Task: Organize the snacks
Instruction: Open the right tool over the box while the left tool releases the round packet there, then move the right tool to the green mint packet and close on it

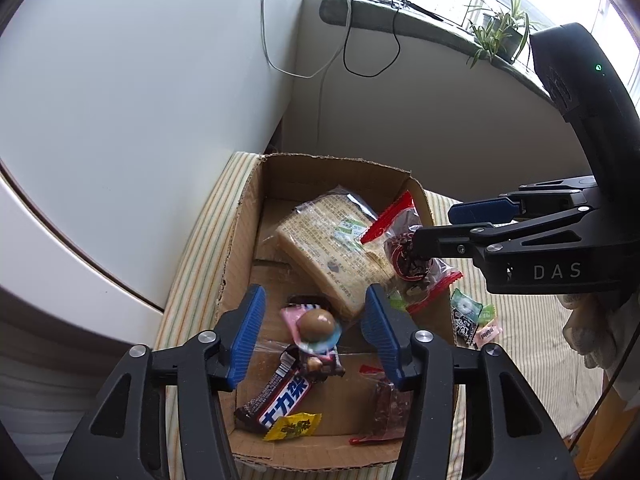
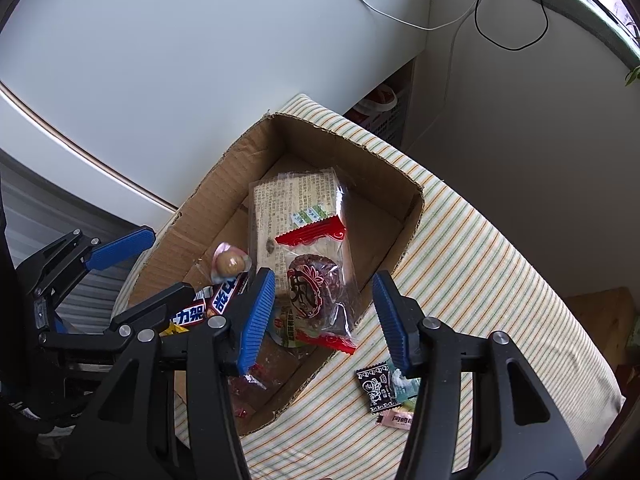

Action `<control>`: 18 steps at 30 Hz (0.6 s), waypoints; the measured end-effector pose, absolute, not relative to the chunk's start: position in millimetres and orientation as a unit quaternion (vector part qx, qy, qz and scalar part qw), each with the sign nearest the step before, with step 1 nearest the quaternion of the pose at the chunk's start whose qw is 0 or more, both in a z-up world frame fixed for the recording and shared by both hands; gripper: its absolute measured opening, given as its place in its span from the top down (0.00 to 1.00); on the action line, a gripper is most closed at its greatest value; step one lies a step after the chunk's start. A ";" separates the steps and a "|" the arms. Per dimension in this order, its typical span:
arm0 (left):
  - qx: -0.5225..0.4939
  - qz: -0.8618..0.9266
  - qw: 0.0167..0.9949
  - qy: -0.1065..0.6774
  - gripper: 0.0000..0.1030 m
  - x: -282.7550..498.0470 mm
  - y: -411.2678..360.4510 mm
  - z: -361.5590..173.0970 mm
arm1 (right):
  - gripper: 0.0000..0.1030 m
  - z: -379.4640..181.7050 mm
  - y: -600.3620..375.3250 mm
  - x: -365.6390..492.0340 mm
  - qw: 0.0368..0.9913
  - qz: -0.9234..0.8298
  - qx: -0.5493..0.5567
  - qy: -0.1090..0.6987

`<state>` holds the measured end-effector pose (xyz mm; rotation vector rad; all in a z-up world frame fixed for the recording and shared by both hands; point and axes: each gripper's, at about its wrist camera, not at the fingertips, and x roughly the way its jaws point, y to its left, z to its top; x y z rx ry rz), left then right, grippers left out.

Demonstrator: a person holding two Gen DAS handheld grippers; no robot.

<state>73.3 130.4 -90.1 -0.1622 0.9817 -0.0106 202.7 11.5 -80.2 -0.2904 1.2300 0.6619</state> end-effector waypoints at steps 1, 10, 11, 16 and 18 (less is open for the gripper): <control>-0.077 -0.005 0.879 0.470 0.44 73.3 130.6 -89.7 | 0.48 -79.9 11.3 202.8 0.756 0.304 -0.133 0.564; -0.074 -0.003 0.881 0.468 0.44 72.9 128.8 -86.0 | 0.28 -69.0 6.5 201.0 0.767 0.307 -0.125 0.549; -0.073 -0.004 0.881 0.467 0.44 72.8 128.2 -85.5 | 0.28 -68.2 5.7 200.8 0.767 0.307 -0.124 0.549; -0.071 -0.004 0.881 0.467 0.44 71.2 127.3 -84.5 | 0.28 -64.5 -0.9 201.1 0.770 0.306 -0.114 0.548; -0.072 -0.004 0.881 0.467 0.44 71.4 127.7 -84.2 | 0.28 -62.9 -4.5 201.2 0.772 0.304 -0.110 0.547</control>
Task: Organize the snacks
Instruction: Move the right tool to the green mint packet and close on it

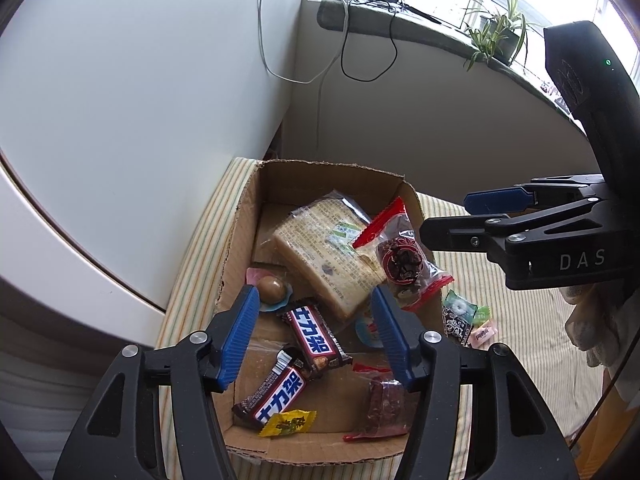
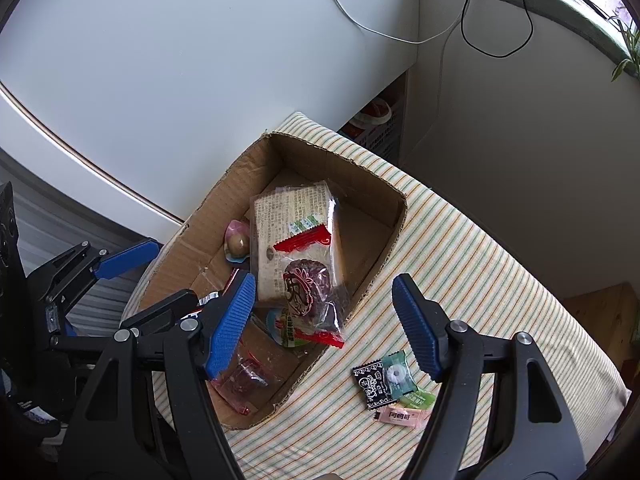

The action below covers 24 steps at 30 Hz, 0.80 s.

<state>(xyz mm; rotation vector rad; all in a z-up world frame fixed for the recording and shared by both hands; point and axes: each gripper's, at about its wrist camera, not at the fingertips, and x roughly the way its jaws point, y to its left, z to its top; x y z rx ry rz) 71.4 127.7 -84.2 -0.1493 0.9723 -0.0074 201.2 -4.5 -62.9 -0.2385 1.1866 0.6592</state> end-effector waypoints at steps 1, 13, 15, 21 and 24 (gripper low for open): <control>-0.071 -0.003 0.881 0.467 0.44 71.4 127.6 -84.0 | 0.28 -61.8 -6.5 201.5 0.773 0.304 -0.107 0.547; -0.067 -0.009 0.884 0.462 0.44 66.0 117.7 -75.5 | 0.28 -52.9 -36.6 196.2 0.782 0.291 -0.099 0.542; -0.065 -0.011 0.884 0.462 0.44 64.7 113.9 -74.1 | 0.28 -52.2 -43.2 194.1 0.783 0.289 -0.101 0.541; -0.062 -0.020 0.884 0.462 0.44 63.2 99.9 -71.8 | 0.28 -49.8 -72.3 191.1 0.797 0.272 -0.093 0.532; -0.057 -0.025 0.885 0.462 0.44 62.3 90.4 -71.2 | 0.28 -50.4 -91.0 191.4 0.804 0.262 -0.081 0.528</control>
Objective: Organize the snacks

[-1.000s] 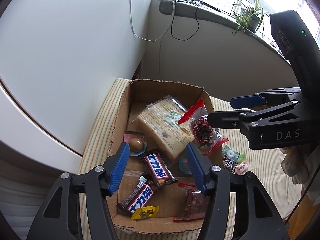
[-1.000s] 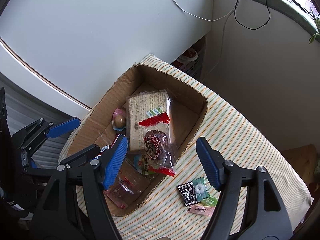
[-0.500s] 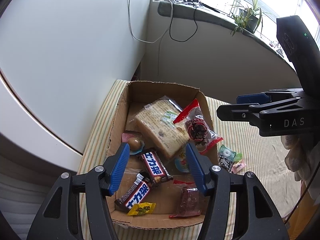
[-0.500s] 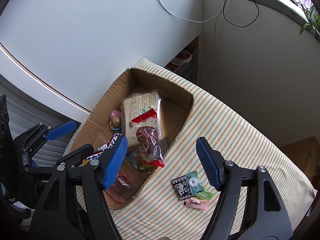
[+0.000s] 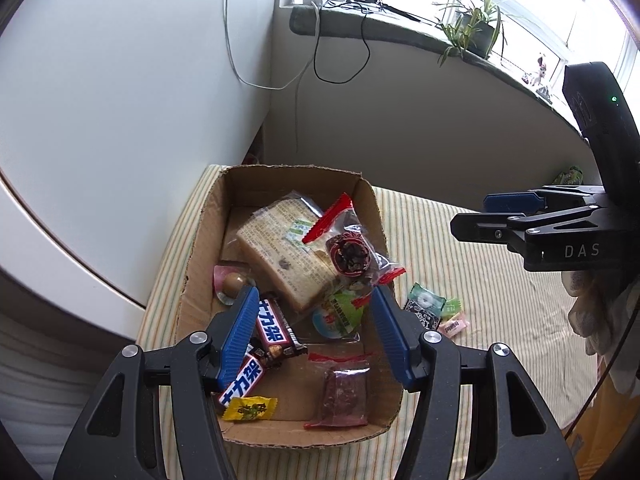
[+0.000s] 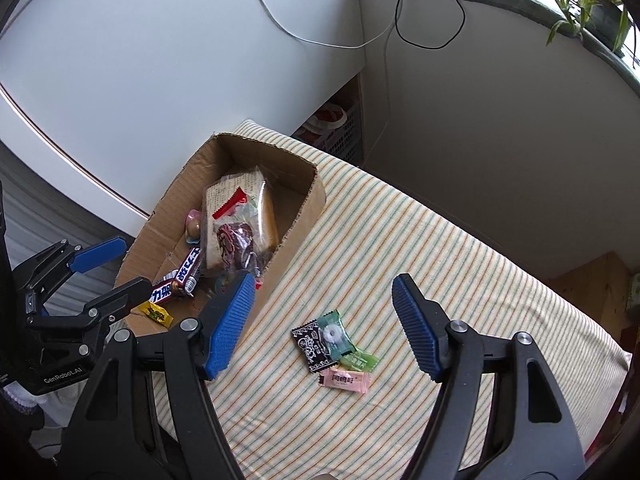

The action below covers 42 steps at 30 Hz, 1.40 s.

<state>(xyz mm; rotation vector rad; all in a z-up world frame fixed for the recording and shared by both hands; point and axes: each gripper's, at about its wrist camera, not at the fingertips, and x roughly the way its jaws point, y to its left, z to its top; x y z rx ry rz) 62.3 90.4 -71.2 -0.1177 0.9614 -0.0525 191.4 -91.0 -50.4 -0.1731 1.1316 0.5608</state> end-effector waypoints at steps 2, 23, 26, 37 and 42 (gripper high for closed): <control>-0.057 -0.029 0.884 0.463 0.44 61.0 84.0 -70.9 | 0.28 -50.9 -104.0 190.9 0.807 0.262 -0.070 0.524; -0.048 -0.105 0.869 0.481 0.44 44.0 -8.9 -88.4 | 0.28 -96.0 -189.7 174.8 0.798 0.260 -0.056 0.541; -0.061 -0.109 0.868 0.481 0.49 34.7 -17.0 -95.0 | 0.30 -102.2 -185.2 179.8 0.786 0.280 -0.056 0.548; -0.097 -0.093 0.862 0.489 0.49 0.0 -18.9 -109.8 | 0.73 -136.7 -99.4 189.1 0.737 0.358 -0.144 0.555; -0.113 -0.073 0.863 0.486 0.49 -6.1 -1.0 -110.3 | 0.75 -154.3 -57.4 180.4 0.719 0.377 -0.215 0.543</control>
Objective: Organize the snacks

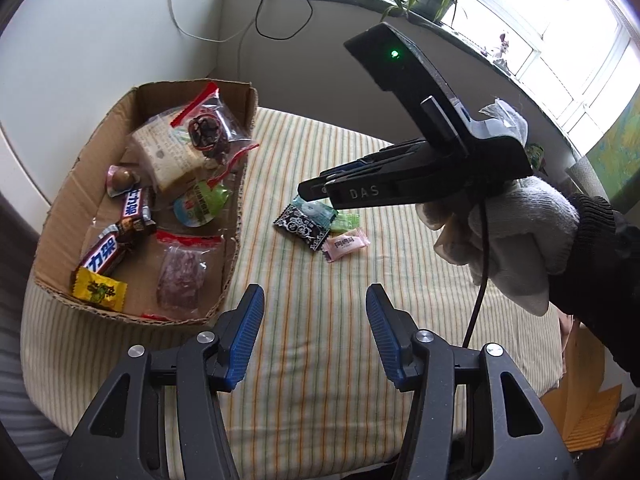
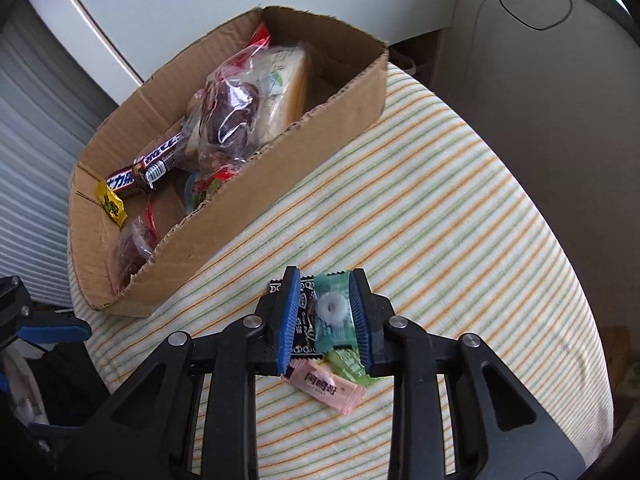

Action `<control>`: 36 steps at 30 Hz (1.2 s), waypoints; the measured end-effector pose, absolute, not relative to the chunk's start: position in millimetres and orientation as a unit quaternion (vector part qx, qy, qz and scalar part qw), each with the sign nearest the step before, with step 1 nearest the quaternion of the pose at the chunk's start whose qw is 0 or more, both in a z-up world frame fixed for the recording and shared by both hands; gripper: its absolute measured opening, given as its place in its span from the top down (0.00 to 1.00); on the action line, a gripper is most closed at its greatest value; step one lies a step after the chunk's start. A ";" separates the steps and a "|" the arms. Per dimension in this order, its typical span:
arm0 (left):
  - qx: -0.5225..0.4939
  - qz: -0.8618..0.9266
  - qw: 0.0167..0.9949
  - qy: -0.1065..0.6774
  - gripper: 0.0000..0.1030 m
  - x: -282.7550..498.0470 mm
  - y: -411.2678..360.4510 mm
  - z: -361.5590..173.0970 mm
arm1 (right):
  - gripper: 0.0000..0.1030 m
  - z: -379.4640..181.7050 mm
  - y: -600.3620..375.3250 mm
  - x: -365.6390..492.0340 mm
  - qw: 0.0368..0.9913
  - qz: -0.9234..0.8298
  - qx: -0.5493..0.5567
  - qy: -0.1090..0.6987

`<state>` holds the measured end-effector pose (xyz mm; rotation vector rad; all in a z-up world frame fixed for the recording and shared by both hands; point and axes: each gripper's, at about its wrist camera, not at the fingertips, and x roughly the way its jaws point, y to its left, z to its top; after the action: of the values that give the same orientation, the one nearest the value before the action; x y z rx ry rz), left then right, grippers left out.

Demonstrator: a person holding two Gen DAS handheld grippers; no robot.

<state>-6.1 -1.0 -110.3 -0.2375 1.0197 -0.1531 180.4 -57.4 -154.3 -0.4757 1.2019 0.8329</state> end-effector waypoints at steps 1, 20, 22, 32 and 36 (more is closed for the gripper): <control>-0.116 -0.068 0.863 0.486 0.49 -6.5 2.8 -111.0 | 0.75 -157.9 -51.5 179.2 0.717 0.377 -0.226 0.542; -0.123 -0.076 0.858 0.492 0.50 -4.5 6.2 -117.2 | 0.80 -171.5 -115.7 124.8 0.710 0.345 -0.252 0.560; -0.121 -0.084 0.856 0.495 0.50 -2.3 0.8 -118.7 | 0.80 -171.1 -134.9 116.2 0.714 0.335 -0.240 0.565; -0.102 -0.112 0.843 0.516 0.50 13.0 -27.7 -135.6 | 0.80 -167.6 -210.4 78.6 0.754 0.270 -0.213 0.559; -0.094 -0.111 0.842 0.520 0.50 19.6 -35.8 -143.7 | 0.70 -151.9 -250.5 85.3 0.782 0.249 -0.129 0.556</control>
<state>19.6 -35.8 -143.7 -0.1996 1.0987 -0.2345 85.3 -250.5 -151.9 -0.2780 1.2006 0.5375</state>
